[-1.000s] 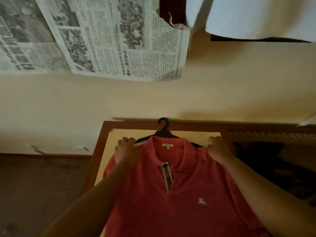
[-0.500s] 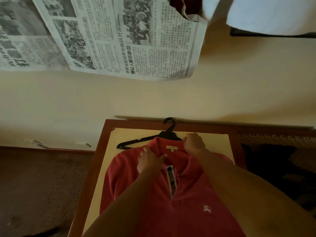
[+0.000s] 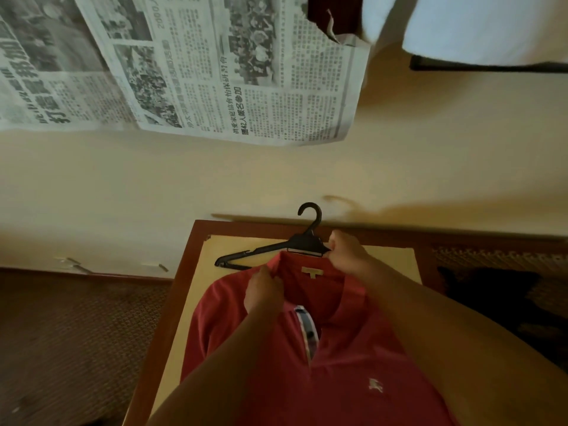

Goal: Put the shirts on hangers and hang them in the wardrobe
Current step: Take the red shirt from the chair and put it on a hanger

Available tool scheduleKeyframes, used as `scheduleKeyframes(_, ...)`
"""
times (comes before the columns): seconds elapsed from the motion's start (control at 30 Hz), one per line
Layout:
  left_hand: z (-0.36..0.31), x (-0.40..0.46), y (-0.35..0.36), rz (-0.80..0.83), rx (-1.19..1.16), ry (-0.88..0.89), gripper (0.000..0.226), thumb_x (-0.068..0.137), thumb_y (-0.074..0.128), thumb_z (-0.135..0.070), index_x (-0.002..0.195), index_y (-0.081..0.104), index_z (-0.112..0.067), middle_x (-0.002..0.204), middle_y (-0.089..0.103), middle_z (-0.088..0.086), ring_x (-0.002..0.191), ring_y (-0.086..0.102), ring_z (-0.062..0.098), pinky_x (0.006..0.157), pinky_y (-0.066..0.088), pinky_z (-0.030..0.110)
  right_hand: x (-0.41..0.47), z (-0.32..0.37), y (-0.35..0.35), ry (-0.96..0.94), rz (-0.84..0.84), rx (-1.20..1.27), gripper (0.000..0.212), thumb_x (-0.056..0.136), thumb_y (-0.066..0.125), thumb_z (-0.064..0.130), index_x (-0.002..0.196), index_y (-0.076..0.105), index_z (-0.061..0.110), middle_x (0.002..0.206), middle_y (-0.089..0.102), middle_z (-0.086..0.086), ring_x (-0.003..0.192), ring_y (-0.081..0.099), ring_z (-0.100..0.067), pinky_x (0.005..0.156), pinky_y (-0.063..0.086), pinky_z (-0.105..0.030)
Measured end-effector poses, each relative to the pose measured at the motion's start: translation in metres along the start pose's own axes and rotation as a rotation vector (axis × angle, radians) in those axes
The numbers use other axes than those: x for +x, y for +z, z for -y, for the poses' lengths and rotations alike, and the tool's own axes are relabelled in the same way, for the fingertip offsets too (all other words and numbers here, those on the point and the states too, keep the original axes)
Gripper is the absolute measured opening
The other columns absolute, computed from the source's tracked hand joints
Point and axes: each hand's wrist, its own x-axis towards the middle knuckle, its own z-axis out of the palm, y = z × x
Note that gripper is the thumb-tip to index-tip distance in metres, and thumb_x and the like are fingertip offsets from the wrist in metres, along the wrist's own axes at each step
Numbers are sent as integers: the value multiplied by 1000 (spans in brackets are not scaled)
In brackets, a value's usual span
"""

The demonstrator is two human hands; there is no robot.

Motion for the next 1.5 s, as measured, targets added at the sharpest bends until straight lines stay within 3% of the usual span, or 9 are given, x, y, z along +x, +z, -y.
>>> scheduleKeyframes(0.2,-3,-10,-15,-83,-251,57,18,98,47,-18,107,61,-13,94,67,0,78,61,14,69,50,28,-39,-32,-67,-142,-172,74,14,95,50,7,95,64,3,93,63,-12,91,59,-30,68,37,-32)
scheduleKeyframes(0.37,-12,-15,-25,-121,-287,65,16,96,51,-17,100,65,-10,89,64,-1,71,53,7,55,37,12,-81,-69,-121,-109,-345,113,25,96,52,6,118,63,0,105,64,-16,92,58,-28,78,41,-31)
scheduleKeyframes(0.5,-16,-15,-27,-133,-266,42,15,96,53,-20,95,64,-11,88,61,-1,79,51,12,61,34,23,-100,-89,-141,-101,-227,125,15,92,55,4,88,68,10,73,62,-3,70,56,-22,62,37,-29)
scheduleKeyframes(0.67,-20,-18,-27,-97,-313,59,13,96,52,-21,89,62,-16,80,61,-4,73,57,12,59,41,21,-85,-76,-102,-118,-138,59,14,90,58,8,97,69,11,81,65,0,68,58,-15,61,40,-25)
scheduleKeyframes(0.87,-20,-15,-24,-67,-332,96,14,97,52,-22,95,64,-16,84,65,-2,73,58,8,60,48,22,-59,-23,-23,-167,36,114,27,83,53,-2,67,58,20,64,55,0,64,51,-16,56,34,-26)
scheduleKeyframes(1.13,-18,-8,-17,-15,-347,121,14,97,50,-19,87,60,-19,74,59,-5,60,49,5,44,35,10,-25,8,31,-84,-2,42,19,87,51,5,96,68,6,95,62,-13,90,56,-30,67,39,-30)
scheduleKeyframes(1.27,-4,-5,-5,12,-25,224,21,96,47,-23,115,53,-17,107,62,-1,88,58,11,76,53,23,-58,7,45,3,-305,-138,28,93,56,32,114,57,14,115,55,-7,107,52,-26,88,44,-37)
scheduleKeyframes(1.37,2,-12,8,-35,245,486,38,94,46,-25,132,43,-27,129,45,-4,119,43,18,101,39,34,-97,-1,67,108,-201,-75,56,86,58,54,125,47,14,123,52,-4,114,52,-23,93,47,-34)
scheduleKeyframes(1.5,-1,-19,25,149,534,746,25,96,41,-22,112,61,-25,119,58,-5,117,49,17,100,30,29,-114,-17,87,231,-56,-9,67,89,53,50,139,31,11,132,49,-8,120,51,-25,94,48,-37)
